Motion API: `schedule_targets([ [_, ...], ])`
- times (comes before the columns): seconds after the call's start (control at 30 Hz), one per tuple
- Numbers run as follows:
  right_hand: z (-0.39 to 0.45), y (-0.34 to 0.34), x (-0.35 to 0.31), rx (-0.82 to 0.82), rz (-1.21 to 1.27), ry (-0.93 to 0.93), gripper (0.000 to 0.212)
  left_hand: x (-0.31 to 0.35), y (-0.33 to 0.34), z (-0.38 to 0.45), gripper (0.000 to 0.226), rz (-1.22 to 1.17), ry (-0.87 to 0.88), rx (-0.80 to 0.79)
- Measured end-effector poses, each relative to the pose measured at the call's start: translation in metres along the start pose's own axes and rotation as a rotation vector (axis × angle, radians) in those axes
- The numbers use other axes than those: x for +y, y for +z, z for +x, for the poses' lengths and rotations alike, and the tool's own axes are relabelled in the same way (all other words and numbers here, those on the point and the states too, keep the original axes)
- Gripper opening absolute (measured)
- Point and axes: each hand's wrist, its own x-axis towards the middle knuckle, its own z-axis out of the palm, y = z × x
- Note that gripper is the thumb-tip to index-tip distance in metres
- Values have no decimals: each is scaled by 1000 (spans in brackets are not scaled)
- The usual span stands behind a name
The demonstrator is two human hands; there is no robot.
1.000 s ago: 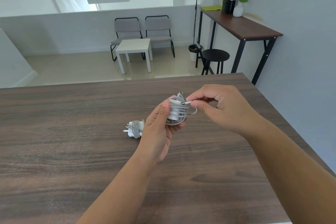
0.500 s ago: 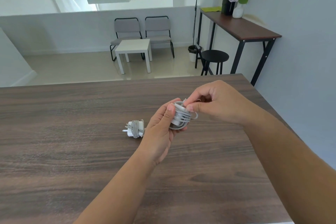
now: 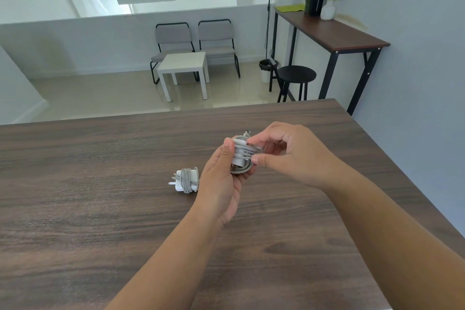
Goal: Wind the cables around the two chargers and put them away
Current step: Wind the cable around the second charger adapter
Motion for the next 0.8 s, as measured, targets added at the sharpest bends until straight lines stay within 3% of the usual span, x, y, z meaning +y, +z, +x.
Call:
schedule_targets([
  [0.13, -1, 1, -2, 127, 115, 3, 22, 7, 4, 1, 55, -18, 25, 12],
  [0.53, 1, -4, -8, 96, -162, -178, 19, 9, 0, -3, 51, 95, 30, -56],
  [0.8, -9, -12, -15, 92, -27, -126, 22, 15, -7, -6, 53, 211, 7, -142],
])
